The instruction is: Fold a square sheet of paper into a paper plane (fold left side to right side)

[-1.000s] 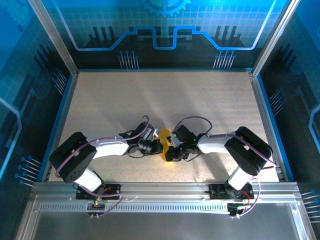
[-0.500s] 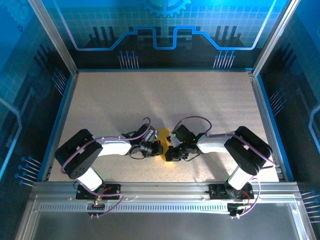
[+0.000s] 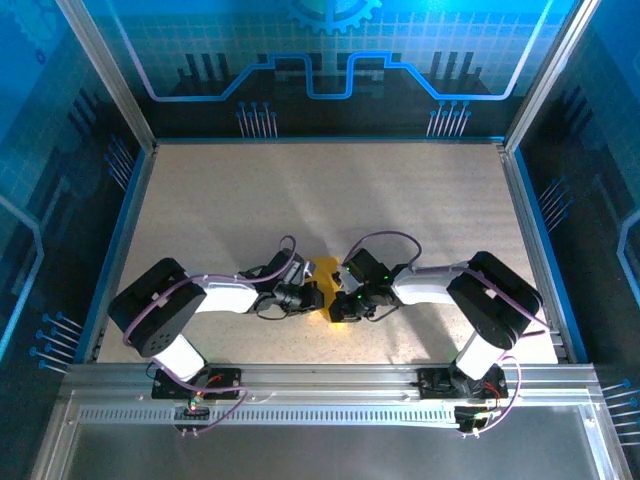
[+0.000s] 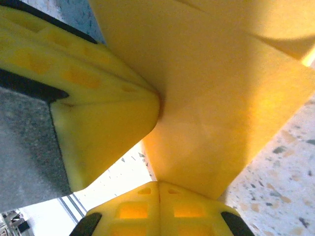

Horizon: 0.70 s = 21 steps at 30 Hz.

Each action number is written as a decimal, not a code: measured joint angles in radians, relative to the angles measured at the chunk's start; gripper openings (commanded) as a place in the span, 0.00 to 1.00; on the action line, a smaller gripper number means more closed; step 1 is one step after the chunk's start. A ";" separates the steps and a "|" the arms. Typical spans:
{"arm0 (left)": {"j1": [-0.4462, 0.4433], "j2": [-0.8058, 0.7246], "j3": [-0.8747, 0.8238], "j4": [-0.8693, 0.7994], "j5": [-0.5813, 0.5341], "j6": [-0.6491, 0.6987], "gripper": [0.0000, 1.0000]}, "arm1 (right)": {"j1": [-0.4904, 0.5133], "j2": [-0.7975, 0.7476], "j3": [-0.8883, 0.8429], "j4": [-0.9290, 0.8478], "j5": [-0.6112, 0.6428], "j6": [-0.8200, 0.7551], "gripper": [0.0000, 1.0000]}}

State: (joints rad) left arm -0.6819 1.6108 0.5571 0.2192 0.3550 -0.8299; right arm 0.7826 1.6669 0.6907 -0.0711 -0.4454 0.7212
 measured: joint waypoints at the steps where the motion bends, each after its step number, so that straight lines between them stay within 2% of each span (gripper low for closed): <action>1: 0.011 0.000 -0.006 0.010 0.010 -0.001 0.07 | 0.002 0.002 0.002 0.002 0.002 0.000 0.00; 21: 0.288 0.013 -0.010 -0.001 0.112 0.108 0.07 | 0.004 0.003 0.011 0.002 0.022 -0.008 0.00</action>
State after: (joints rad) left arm -0.3943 1.6234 0.5468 0.2180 0.4671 -0.7223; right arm 0.7868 1.6703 0.7017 -0.0692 -0.4232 0.7136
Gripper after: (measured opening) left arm 0.070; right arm 0.055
